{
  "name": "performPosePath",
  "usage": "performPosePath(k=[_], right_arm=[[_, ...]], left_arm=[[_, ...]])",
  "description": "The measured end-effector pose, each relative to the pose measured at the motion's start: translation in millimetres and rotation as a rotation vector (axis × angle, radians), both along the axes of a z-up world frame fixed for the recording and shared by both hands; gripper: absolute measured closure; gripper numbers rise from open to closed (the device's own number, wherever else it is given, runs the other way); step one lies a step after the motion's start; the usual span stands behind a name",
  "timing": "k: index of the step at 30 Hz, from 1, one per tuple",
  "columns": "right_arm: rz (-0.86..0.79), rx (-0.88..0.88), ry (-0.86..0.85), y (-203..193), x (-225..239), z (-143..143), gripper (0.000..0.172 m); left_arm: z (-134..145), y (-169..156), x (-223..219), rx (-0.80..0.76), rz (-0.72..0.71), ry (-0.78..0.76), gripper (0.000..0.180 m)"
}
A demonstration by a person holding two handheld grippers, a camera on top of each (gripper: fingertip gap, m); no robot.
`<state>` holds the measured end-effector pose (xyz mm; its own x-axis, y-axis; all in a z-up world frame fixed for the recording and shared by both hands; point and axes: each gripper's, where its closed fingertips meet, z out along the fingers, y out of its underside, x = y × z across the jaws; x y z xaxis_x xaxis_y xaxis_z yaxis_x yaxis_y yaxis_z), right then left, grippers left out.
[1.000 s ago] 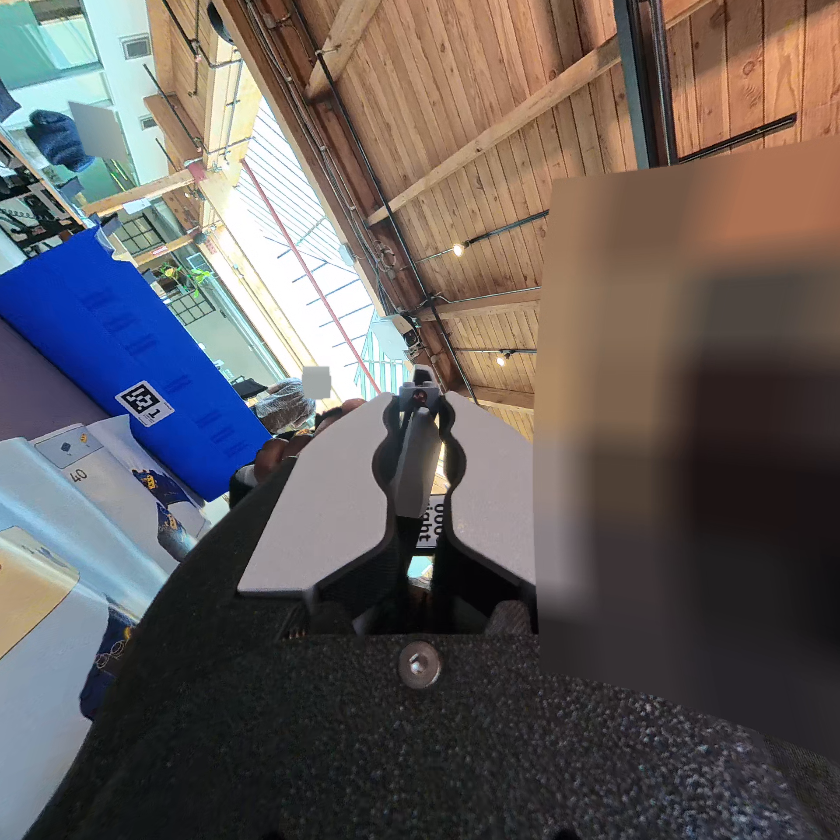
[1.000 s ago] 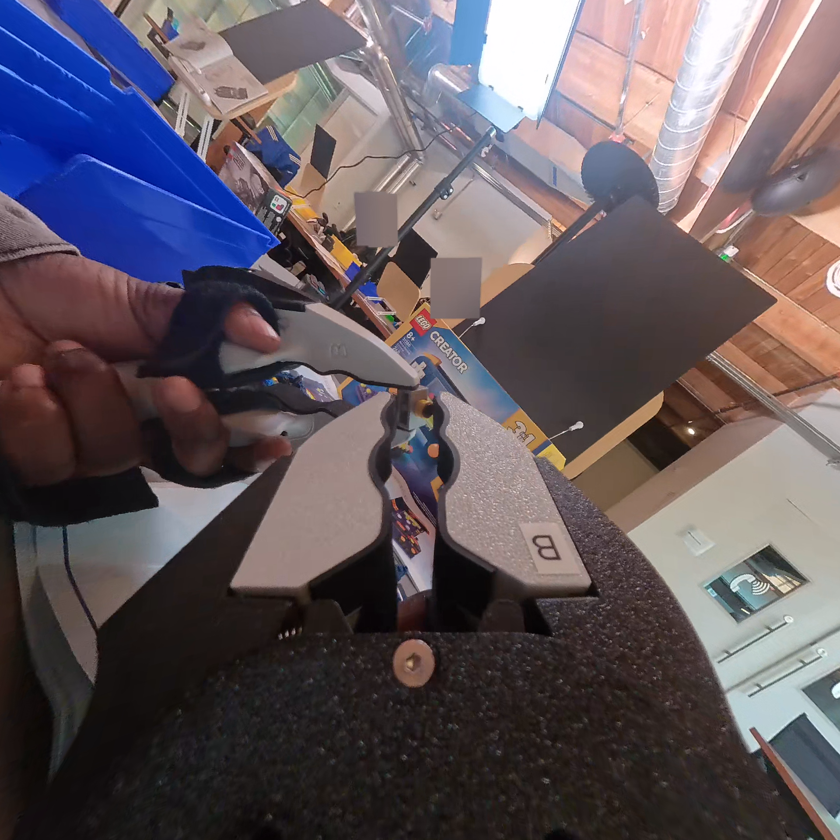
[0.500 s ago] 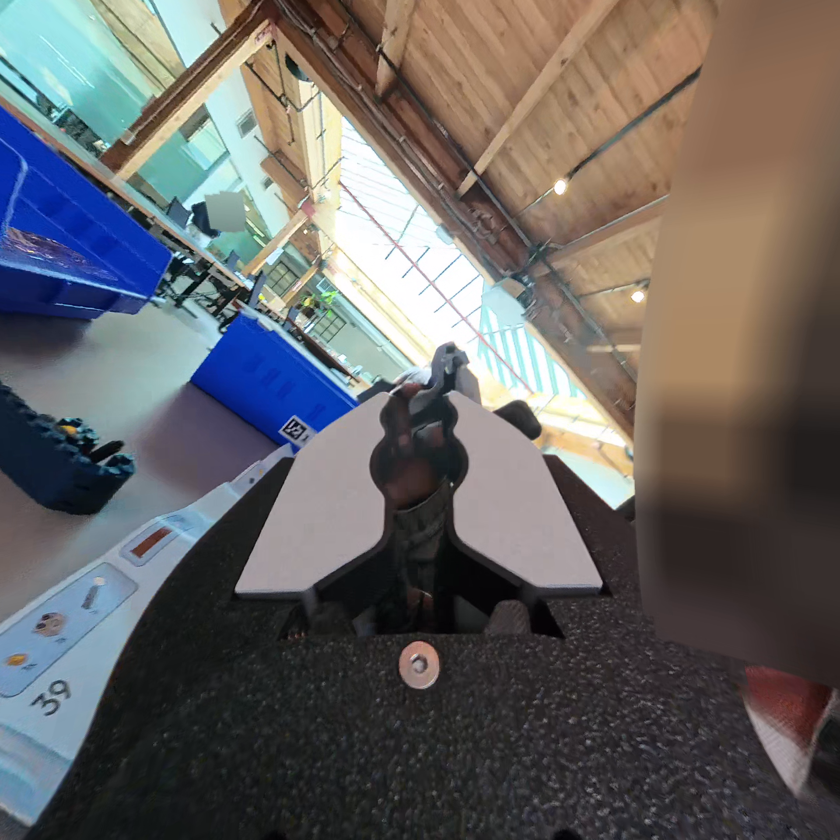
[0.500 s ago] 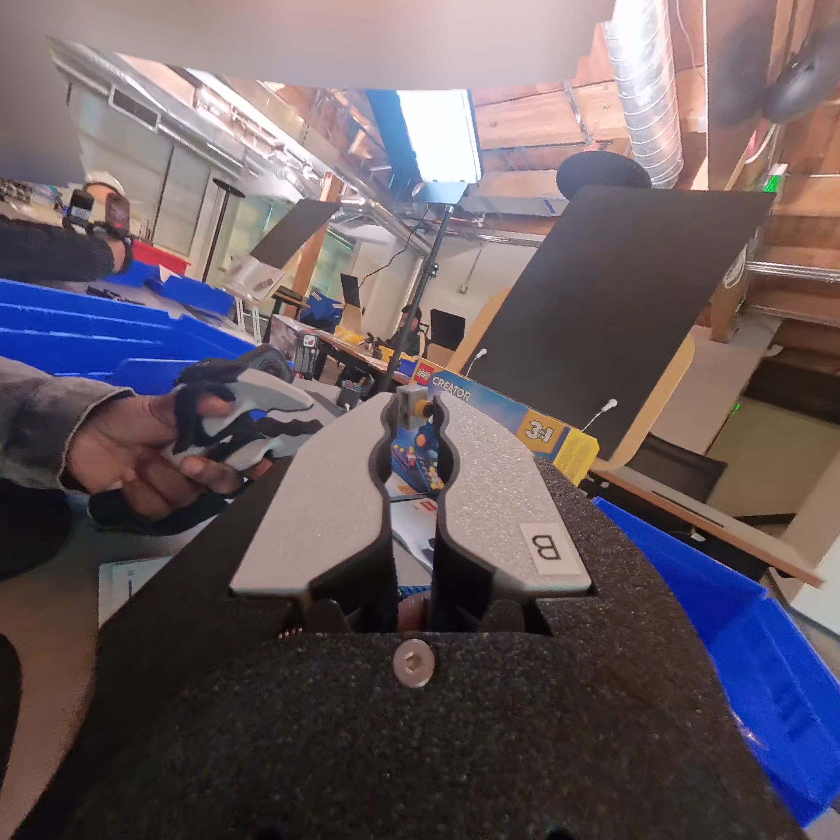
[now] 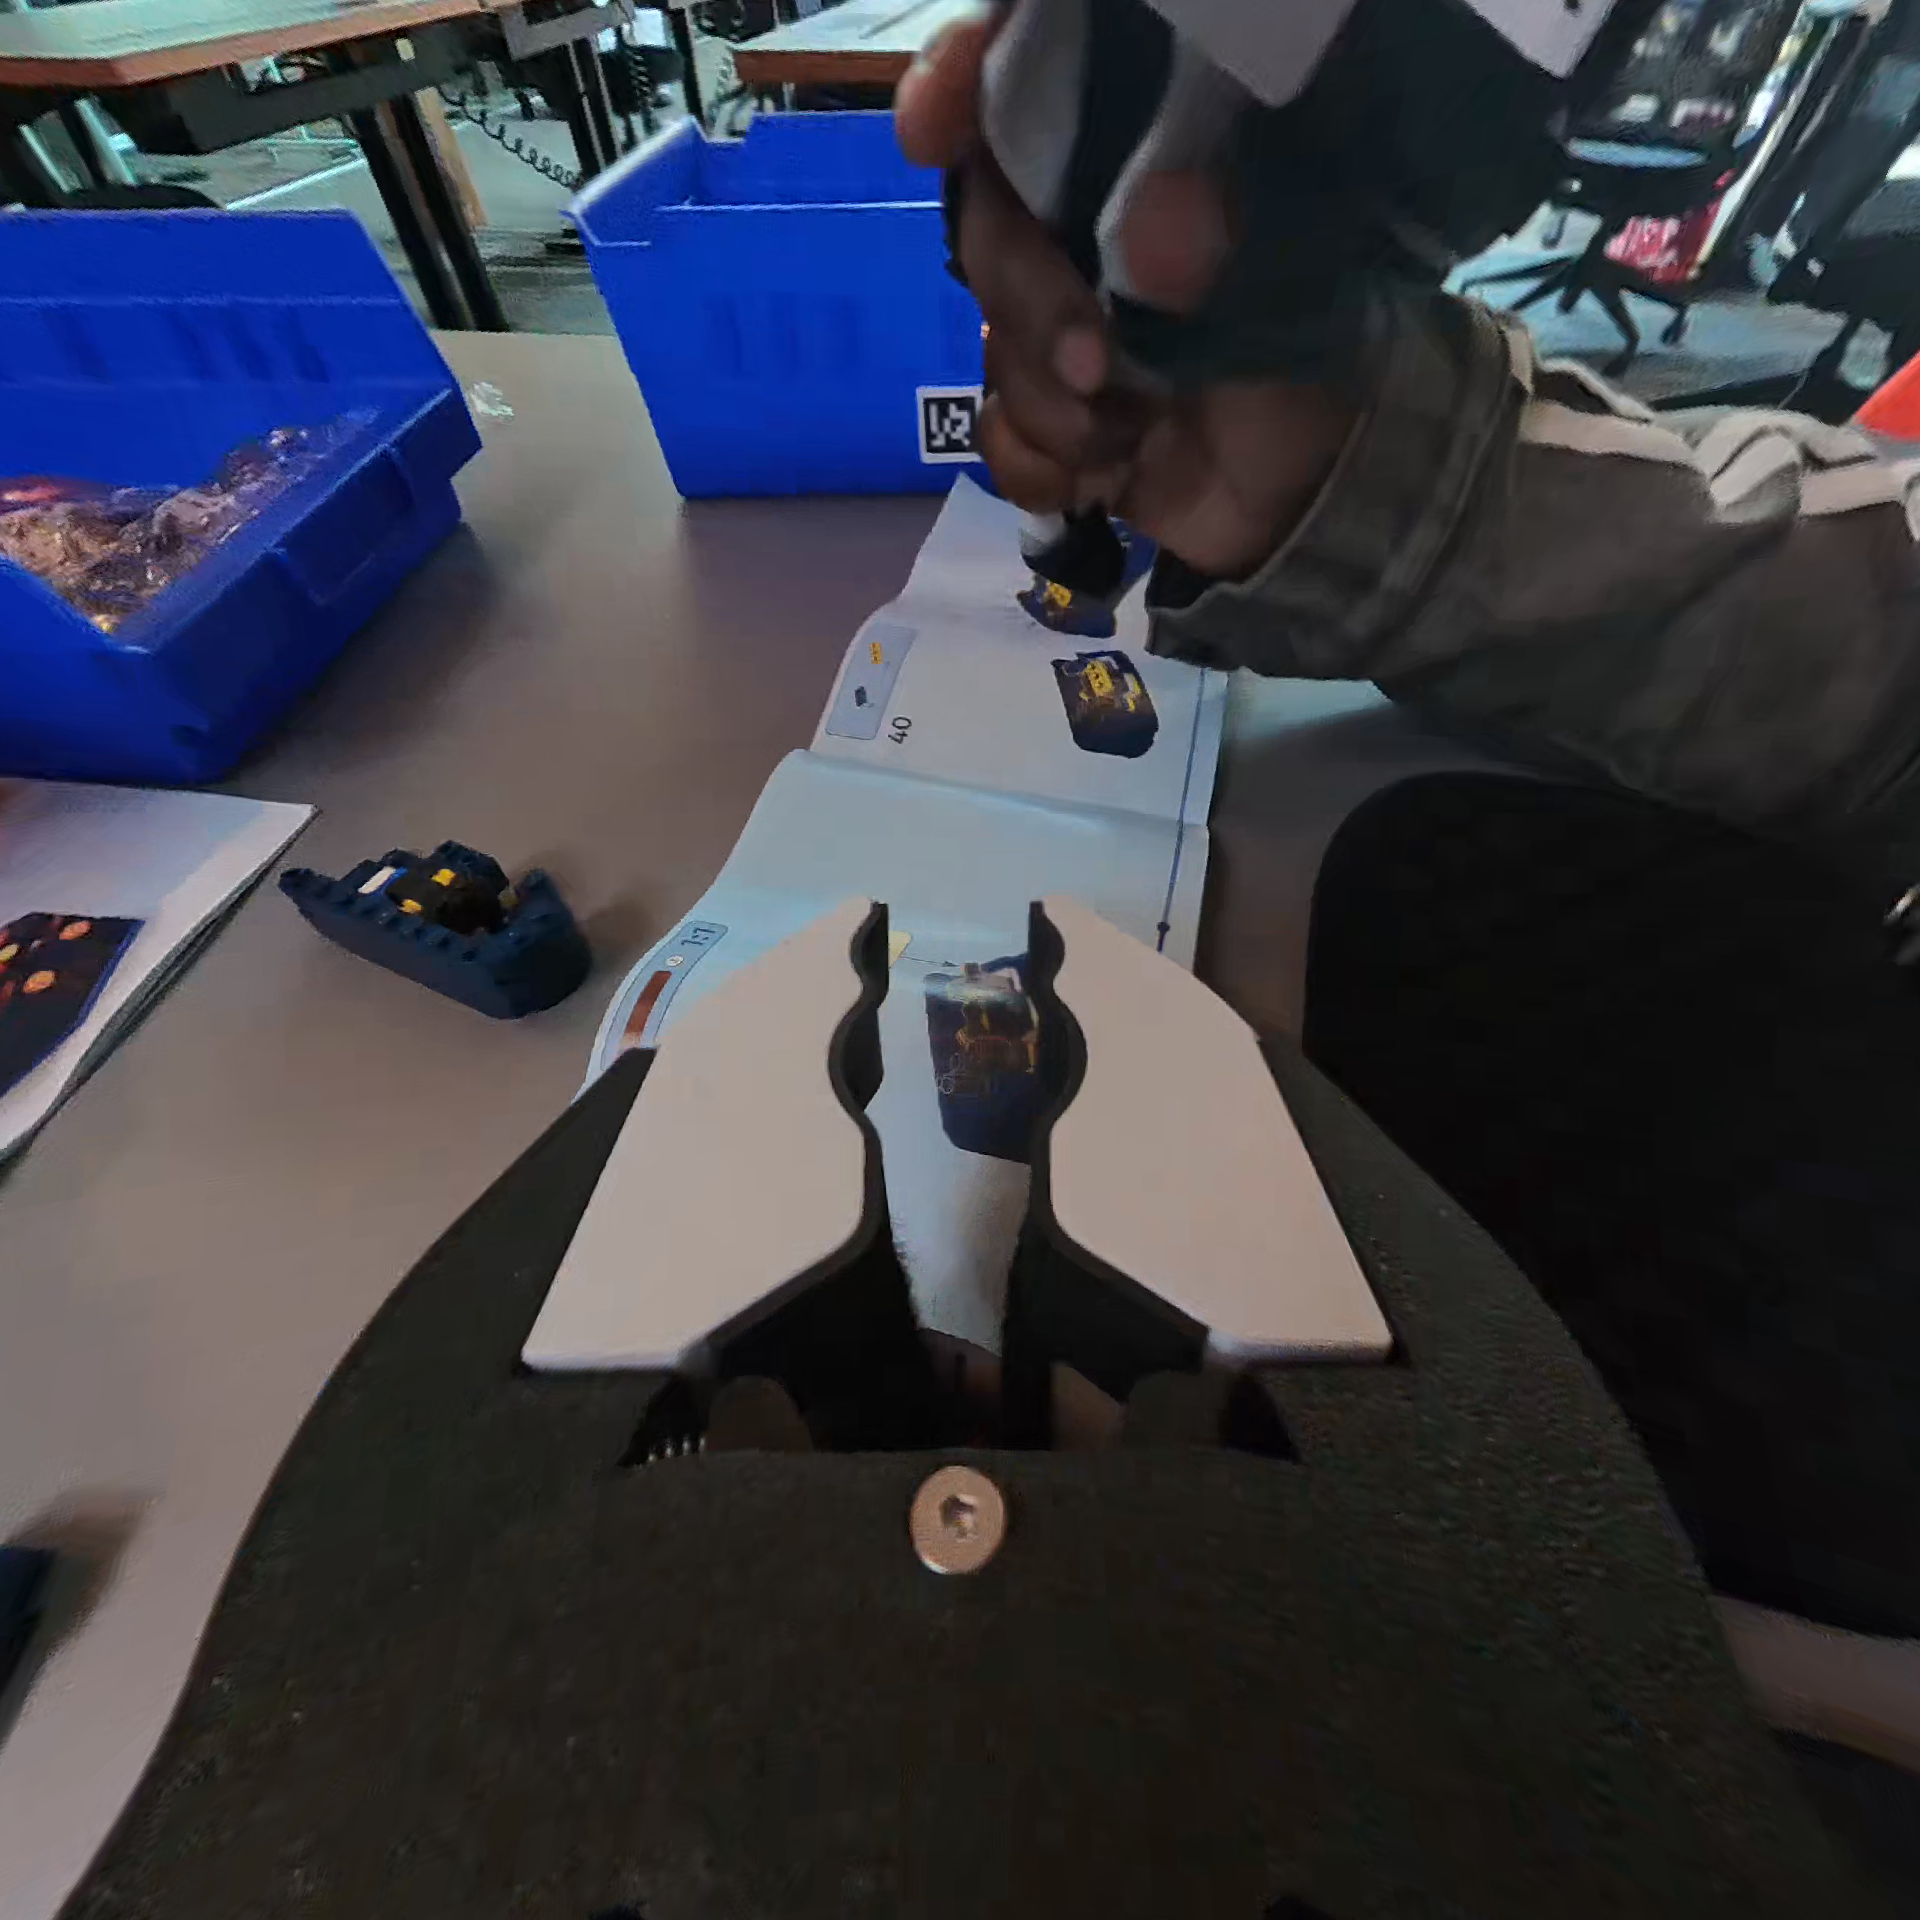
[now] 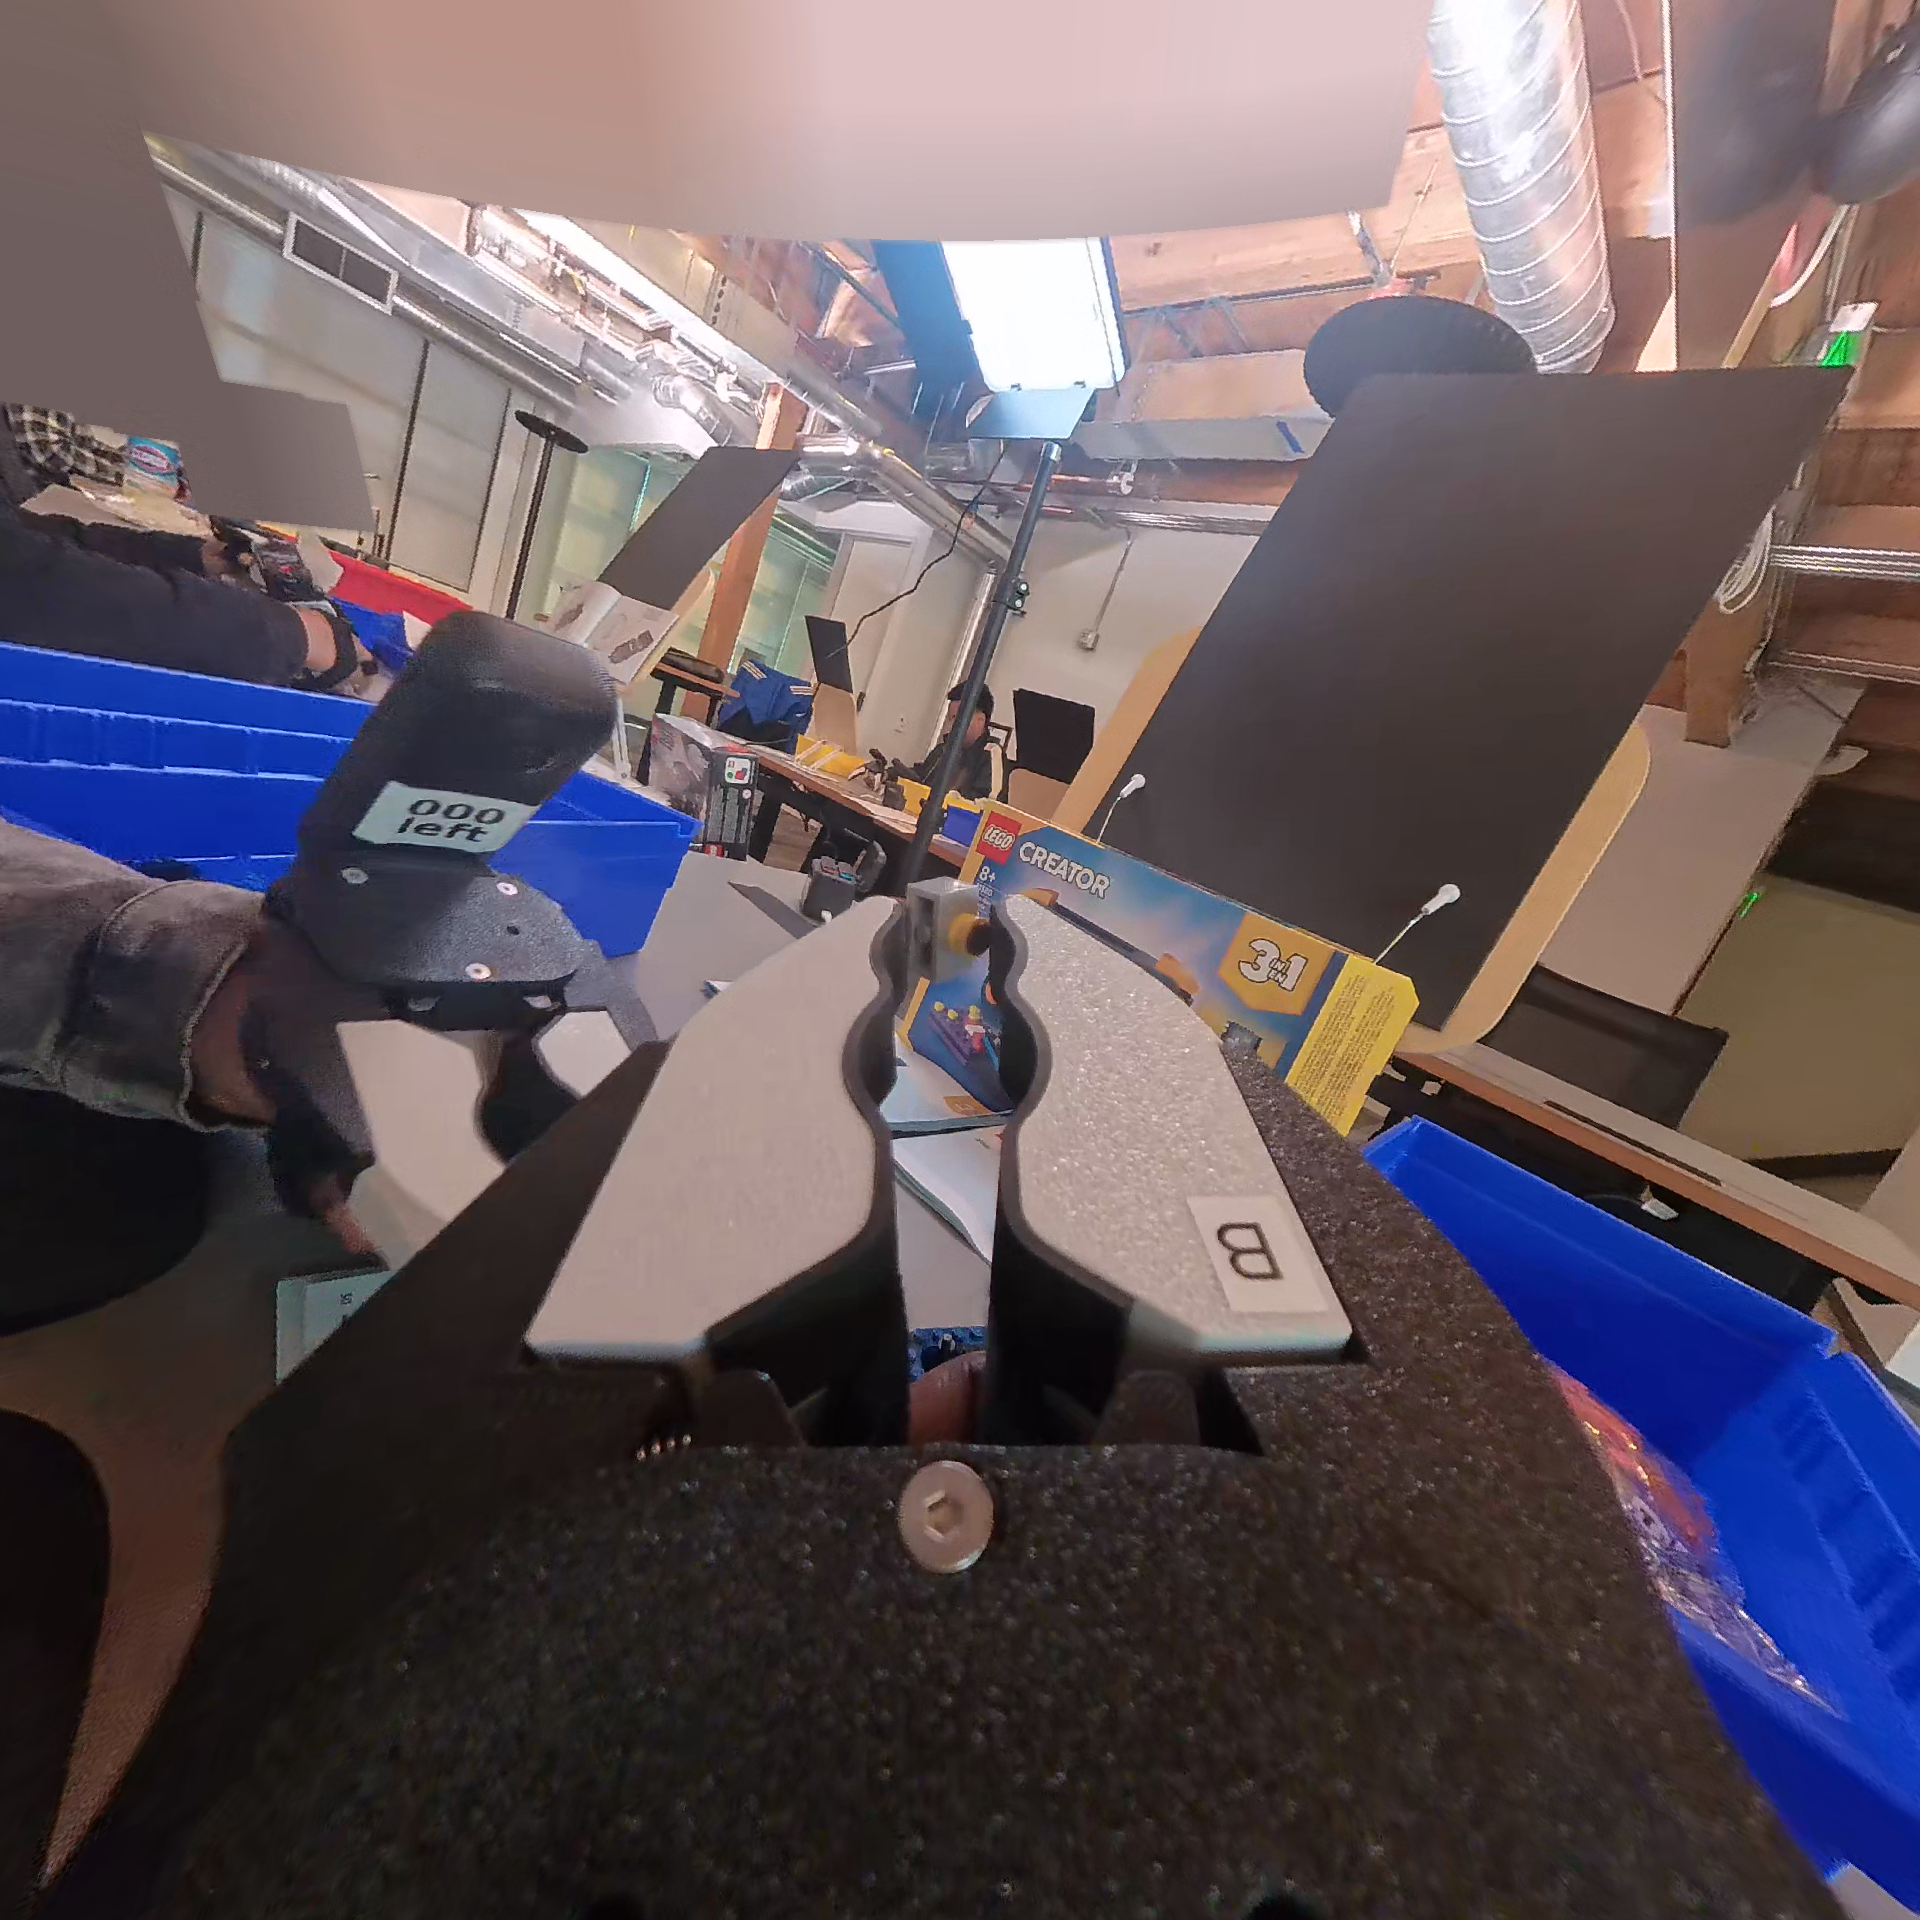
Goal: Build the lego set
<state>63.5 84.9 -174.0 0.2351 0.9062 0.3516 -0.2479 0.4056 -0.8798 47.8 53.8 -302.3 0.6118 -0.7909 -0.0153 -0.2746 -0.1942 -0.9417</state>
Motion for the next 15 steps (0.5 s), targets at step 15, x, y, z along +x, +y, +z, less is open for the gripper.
performPosePath(k=[15], right_arm=[[0.018,-0.029,0.005,0.3,-0.5,0.2,0.157]], left_arm=[[-24.4,-7.2,5.0,-0.094,-0.044,0.133,0.153]])
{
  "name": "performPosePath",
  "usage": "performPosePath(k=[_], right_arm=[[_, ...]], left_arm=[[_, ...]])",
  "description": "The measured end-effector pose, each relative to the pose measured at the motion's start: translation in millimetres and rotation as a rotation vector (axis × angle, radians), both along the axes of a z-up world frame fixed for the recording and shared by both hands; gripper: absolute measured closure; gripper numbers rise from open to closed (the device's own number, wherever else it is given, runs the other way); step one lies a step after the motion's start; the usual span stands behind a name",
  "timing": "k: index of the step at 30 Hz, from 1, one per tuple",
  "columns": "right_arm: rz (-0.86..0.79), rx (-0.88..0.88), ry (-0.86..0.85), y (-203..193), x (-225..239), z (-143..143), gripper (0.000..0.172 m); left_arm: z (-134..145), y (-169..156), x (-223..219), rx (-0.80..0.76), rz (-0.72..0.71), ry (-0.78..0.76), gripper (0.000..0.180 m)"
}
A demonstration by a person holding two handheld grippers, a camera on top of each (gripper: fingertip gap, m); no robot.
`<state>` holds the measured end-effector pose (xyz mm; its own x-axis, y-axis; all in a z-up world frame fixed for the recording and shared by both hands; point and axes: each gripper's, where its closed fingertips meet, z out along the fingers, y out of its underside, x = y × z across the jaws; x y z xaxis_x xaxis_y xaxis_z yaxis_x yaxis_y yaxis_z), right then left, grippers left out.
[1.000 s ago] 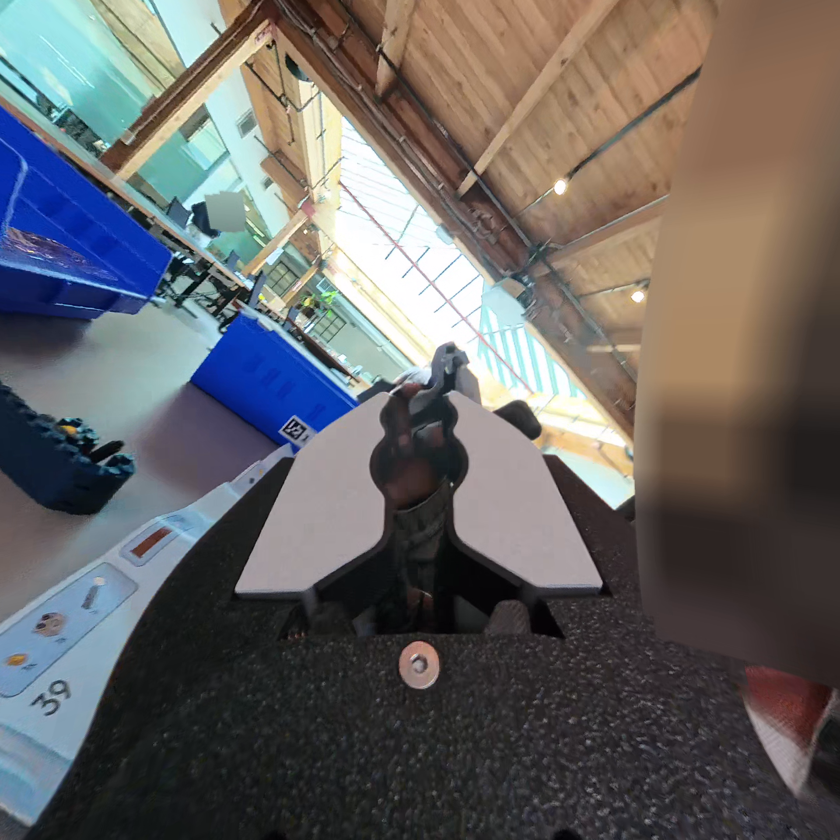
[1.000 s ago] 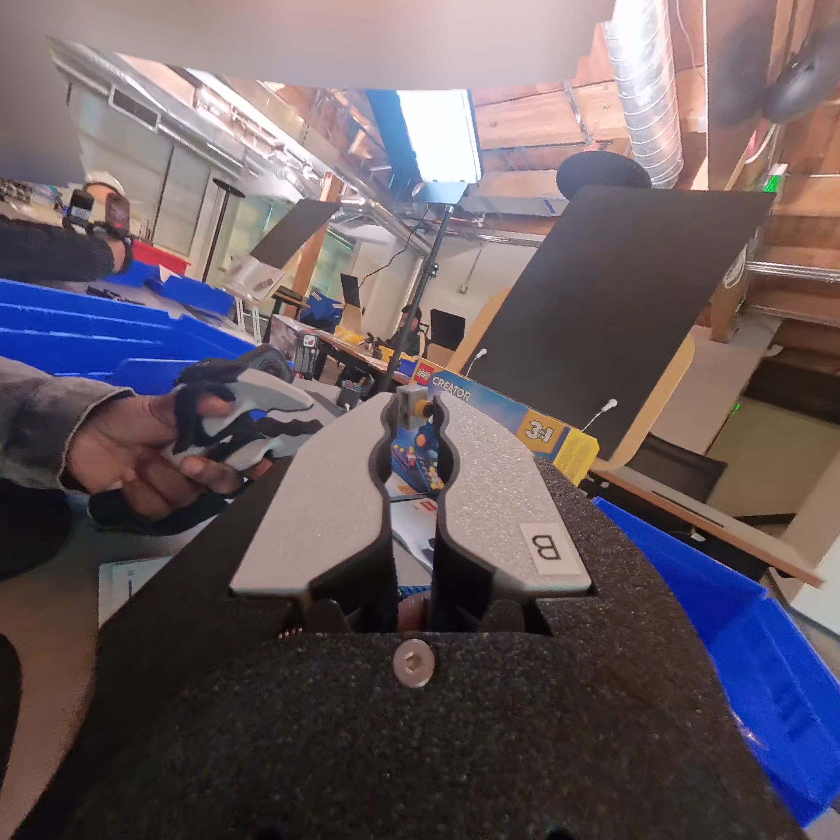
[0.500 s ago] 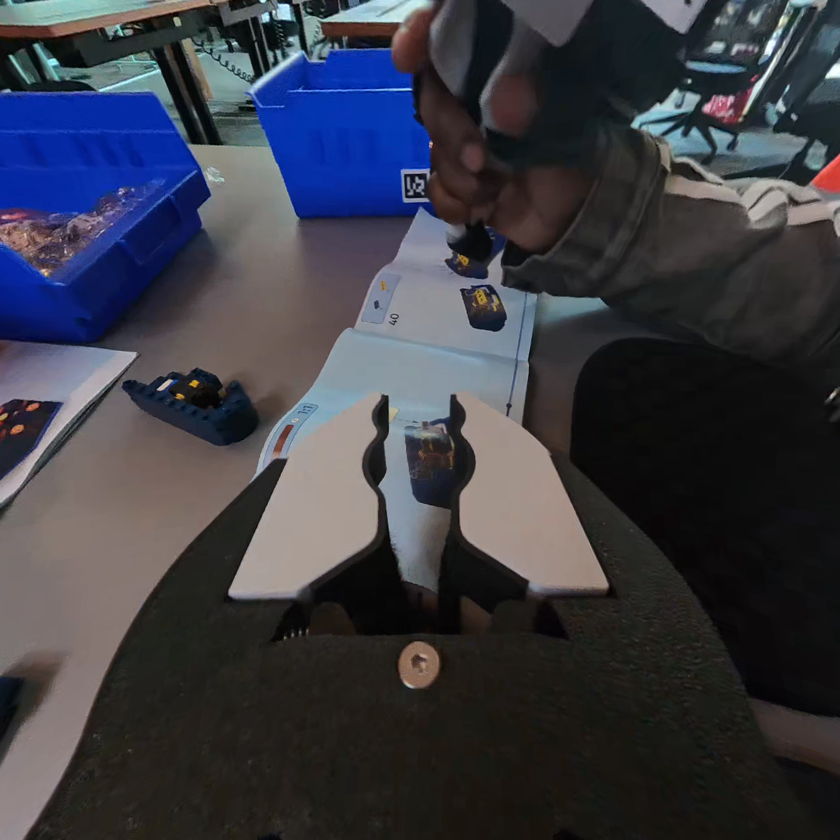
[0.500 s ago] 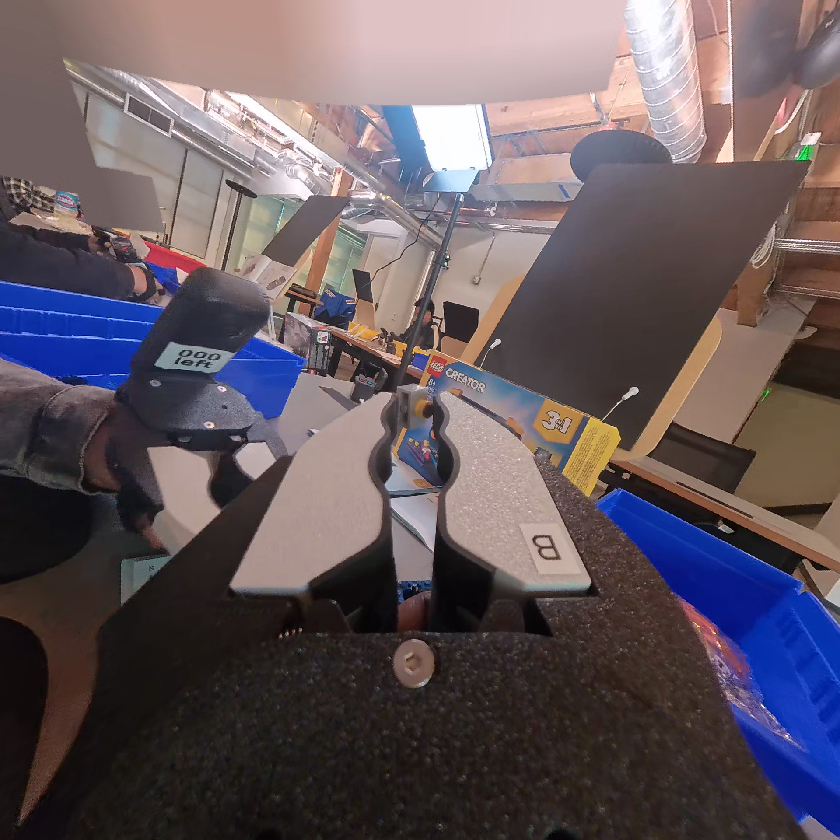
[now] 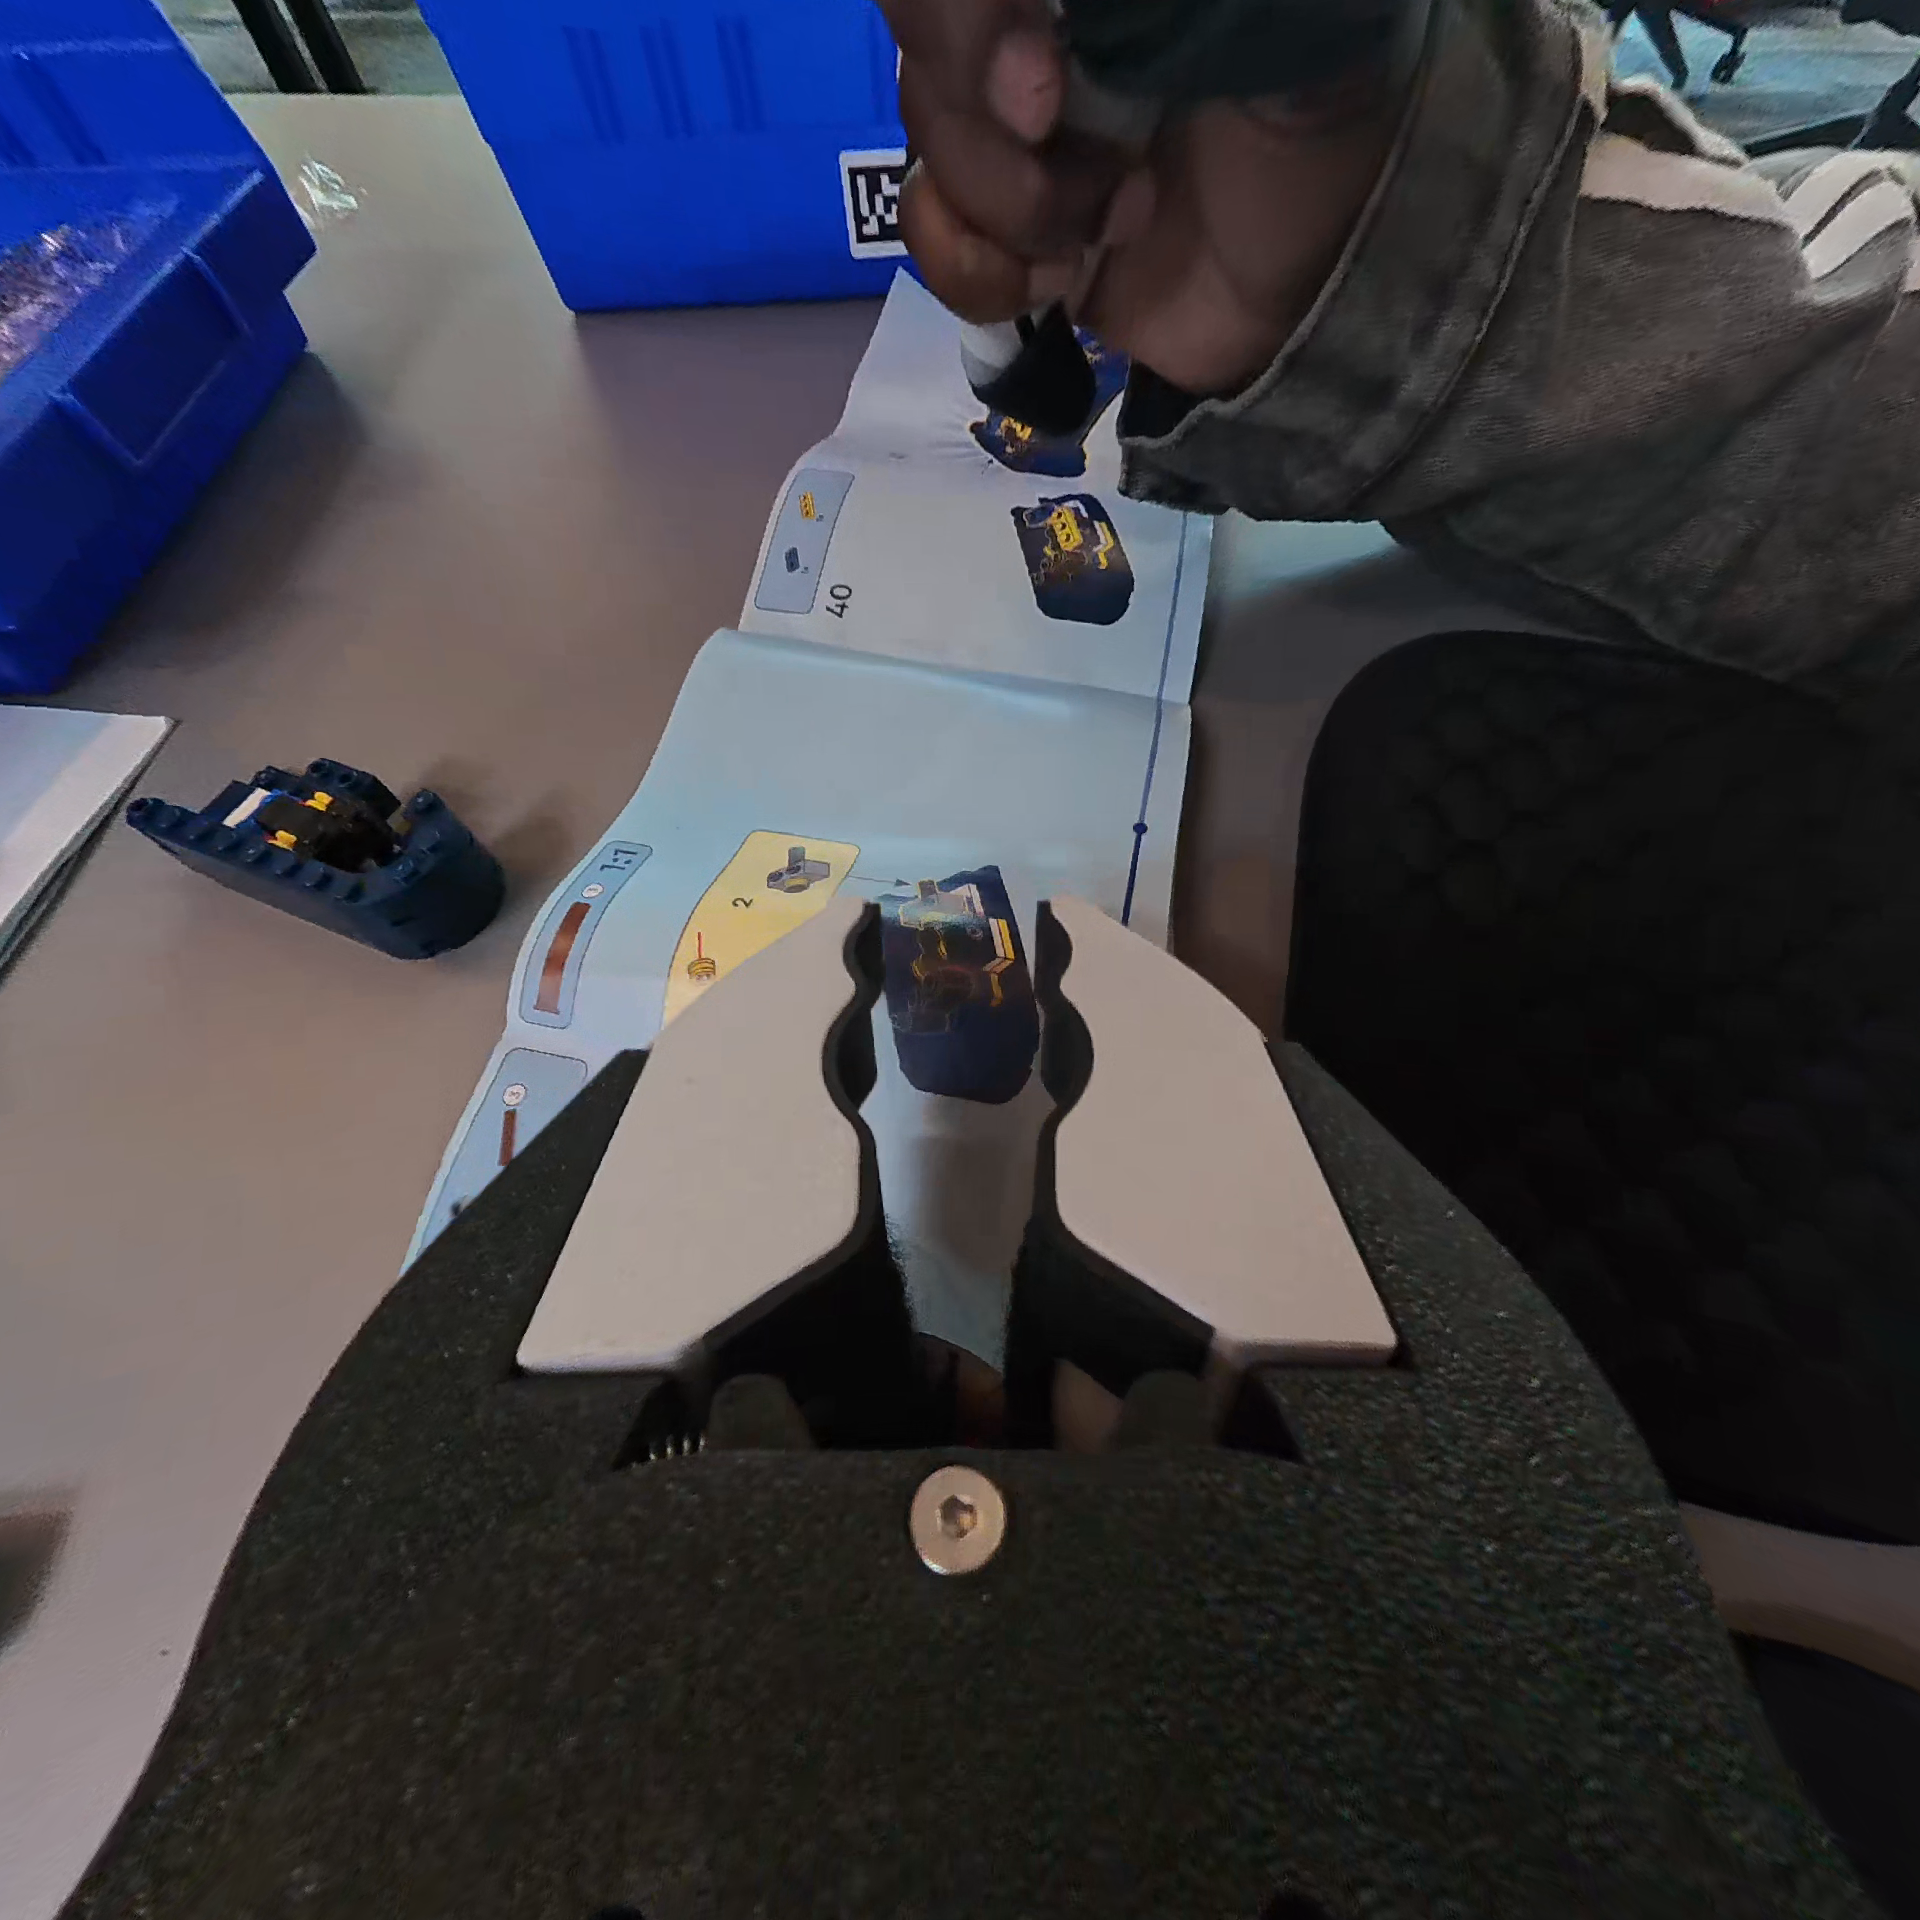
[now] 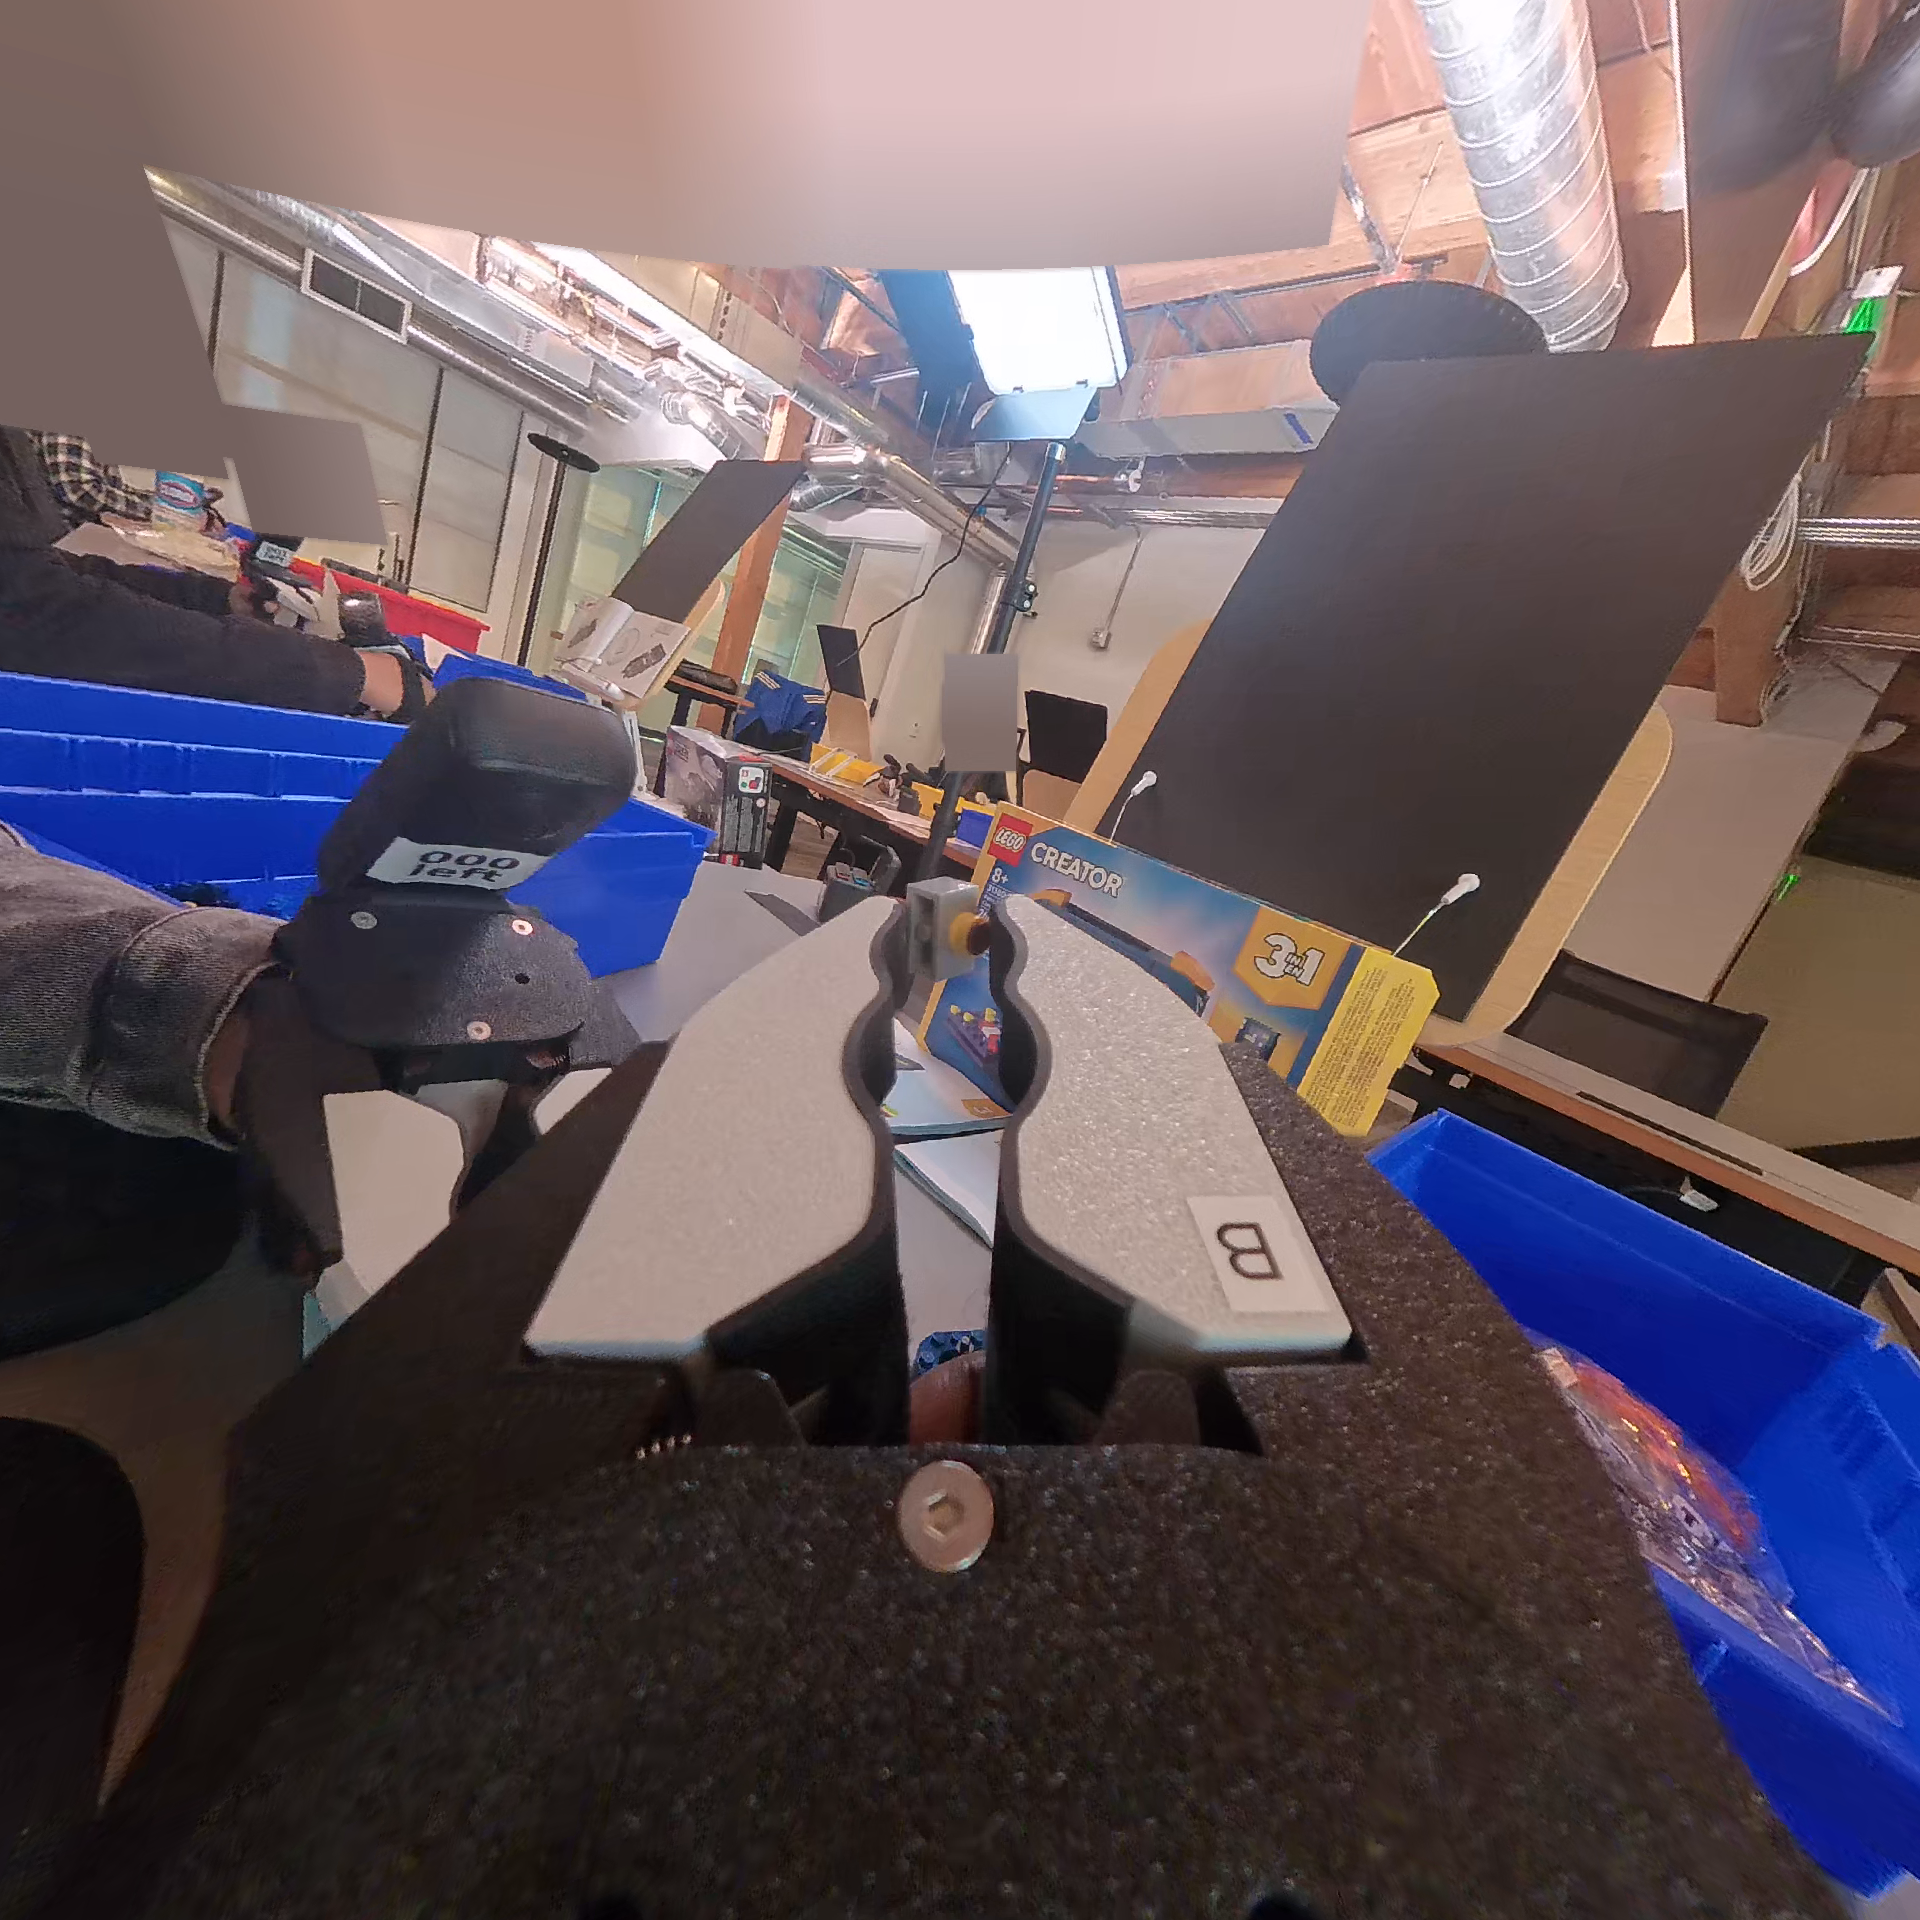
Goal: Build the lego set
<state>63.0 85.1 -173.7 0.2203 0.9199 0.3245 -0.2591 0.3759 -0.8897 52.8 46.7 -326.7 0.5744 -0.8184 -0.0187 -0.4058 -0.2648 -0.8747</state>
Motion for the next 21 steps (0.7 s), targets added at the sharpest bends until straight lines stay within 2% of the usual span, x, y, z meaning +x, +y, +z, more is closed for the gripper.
performPosePath(k=[15,21], right_arm=[[0.005,-0.001,-0.009,-0.6,-1.8,-1.2,0.157],[0.005,-0.015,0.000,1.1,-0.8,-0.3,0.157]], left_arm=[[-9.7,-2.8,0.2,-0.028,-0.010,0.067,0.157],[-29.6,-9.1,-3.1,-0.125,-0.025,0.171,0.158]])
